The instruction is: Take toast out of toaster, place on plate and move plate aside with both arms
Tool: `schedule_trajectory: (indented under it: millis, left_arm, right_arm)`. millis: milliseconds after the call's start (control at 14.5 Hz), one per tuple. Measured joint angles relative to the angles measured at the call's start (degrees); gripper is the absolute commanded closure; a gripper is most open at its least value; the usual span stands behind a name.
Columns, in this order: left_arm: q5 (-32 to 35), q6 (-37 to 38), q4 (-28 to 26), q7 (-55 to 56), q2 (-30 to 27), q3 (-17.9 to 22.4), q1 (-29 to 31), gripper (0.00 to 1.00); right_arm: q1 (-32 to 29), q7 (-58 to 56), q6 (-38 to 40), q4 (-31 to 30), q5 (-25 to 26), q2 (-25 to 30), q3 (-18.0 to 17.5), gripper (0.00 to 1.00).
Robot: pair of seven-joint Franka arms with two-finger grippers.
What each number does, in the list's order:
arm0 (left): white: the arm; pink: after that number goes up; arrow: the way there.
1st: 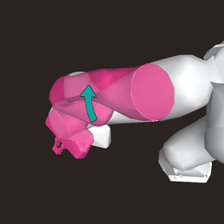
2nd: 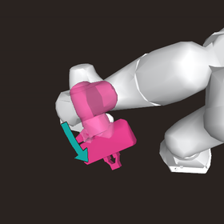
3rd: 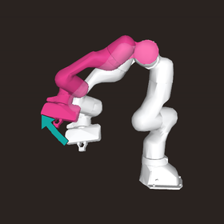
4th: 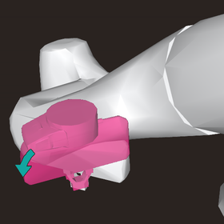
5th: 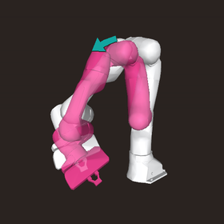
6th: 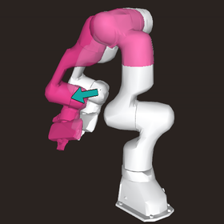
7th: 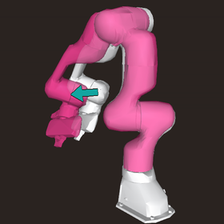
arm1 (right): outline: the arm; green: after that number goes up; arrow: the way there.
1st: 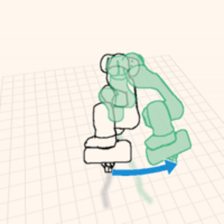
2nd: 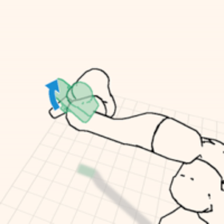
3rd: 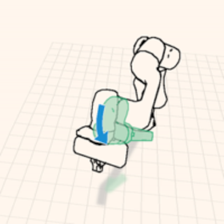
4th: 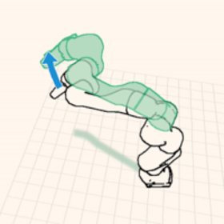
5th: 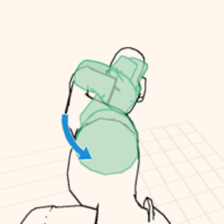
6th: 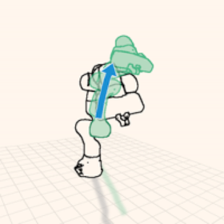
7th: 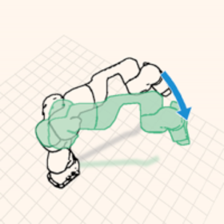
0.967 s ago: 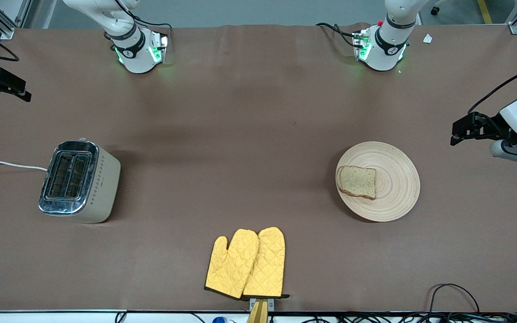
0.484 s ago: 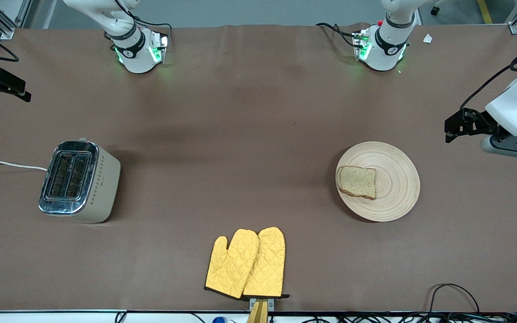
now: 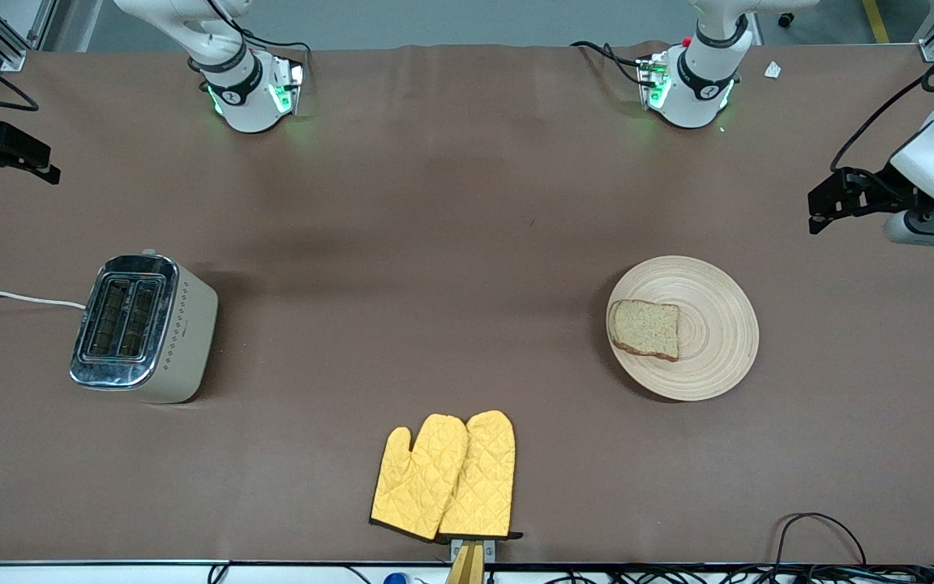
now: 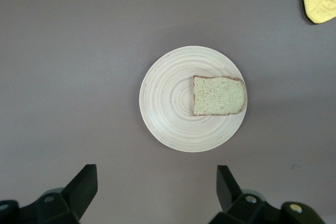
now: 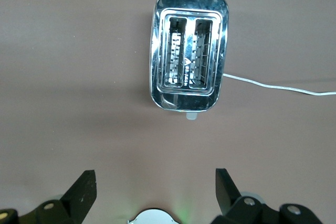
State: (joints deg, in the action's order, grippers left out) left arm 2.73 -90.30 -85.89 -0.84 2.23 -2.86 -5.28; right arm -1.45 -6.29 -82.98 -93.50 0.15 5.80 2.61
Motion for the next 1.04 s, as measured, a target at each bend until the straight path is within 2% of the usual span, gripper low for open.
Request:
schedule_trajectory:
  millis: [276, 484, 760, 1037]
  left_arm:
    - [-1.17, -3.94, -7.15, 0.41, -4.67, 1.6, -0.58, 0.0]
    - [-3.65, -5.18, -9.31, 2.04, -5.85, 2.95, -0.59, 0.0]
    - [-3.61, -5.46, -8.61, 2.07, -5.56, 3.34, -0.65, 0.0]
    - [-2.08, 0.71, -0.74, 2.06, -1.8, 3.3, -0.71, 0.0]
  right_arm:
    - [0.02, 0.09, 0.03, 0.11, 0.0, 0.12, -1.85, 0.0]
    - [0.02, 0.09, 0.06, 0.12, 0.0, 0.14, -1.89, 0.0]
    - [0.02, 0.09, 0.06, 0.13, 0.0, 0.14, -2.05, 0.0]
    - [0.02, 0.09, 0.08, 0.17, -0.01, 0.14, -2.36, 0.0]
